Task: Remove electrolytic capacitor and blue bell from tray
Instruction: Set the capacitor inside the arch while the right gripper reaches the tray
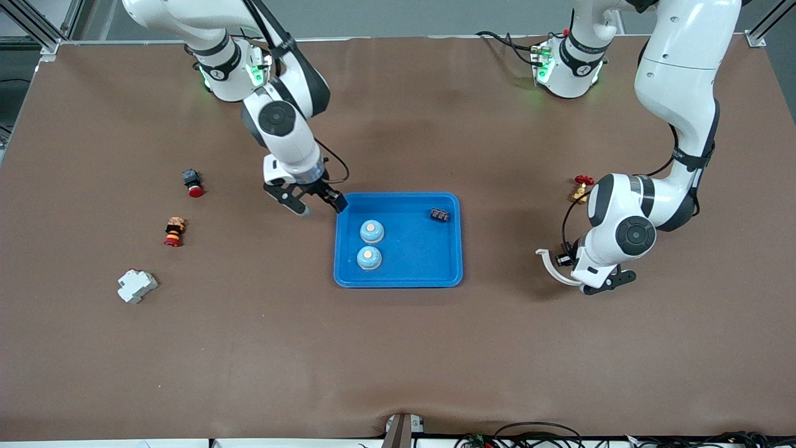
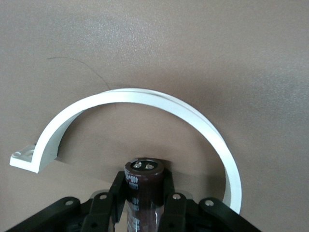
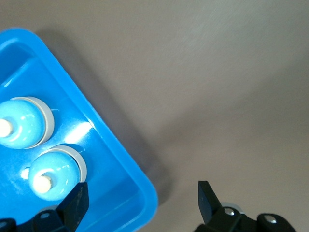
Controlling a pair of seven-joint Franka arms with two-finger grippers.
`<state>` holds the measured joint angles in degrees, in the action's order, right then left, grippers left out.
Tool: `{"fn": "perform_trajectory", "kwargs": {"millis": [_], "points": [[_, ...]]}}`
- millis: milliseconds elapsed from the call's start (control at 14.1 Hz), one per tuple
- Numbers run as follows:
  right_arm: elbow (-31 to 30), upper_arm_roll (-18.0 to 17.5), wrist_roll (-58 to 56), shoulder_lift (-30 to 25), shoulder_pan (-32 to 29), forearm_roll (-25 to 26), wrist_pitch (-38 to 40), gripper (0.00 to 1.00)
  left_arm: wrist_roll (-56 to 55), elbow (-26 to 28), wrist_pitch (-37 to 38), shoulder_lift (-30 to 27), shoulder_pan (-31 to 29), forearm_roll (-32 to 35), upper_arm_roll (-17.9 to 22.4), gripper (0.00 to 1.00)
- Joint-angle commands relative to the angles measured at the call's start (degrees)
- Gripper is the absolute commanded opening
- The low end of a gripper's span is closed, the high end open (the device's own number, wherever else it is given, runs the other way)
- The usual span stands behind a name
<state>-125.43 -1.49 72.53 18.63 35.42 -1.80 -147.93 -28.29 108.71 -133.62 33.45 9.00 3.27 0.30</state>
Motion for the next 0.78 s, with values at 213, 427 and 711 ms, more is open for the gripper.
{"fn": "perform_trajectory", "kwargs": {"millis": [213, 427, 711], "points": [[13.5, 0.9, 7.7, 11.3, 2.9, 1.0, 1.6, 1.00, 0.3, 0.5, 10.3, -6.5, -0.7, 1.5, 0.1, 1.00], [17.9, 0.9, 9.8, 14.8, 3.1, 1.1, 2.5, 1.00, 0.3, -3.3, 19.7, -10.9, -1.6, 1.0, 0.0, 1.00], [23.3, 1.0, 12.3, 18.2, 4.1, 1.1, 6.2, 1.00, -5.4, -15.9, 35.6, -11.8, -0.7, -5.5, -0.2, 1.00]]}}
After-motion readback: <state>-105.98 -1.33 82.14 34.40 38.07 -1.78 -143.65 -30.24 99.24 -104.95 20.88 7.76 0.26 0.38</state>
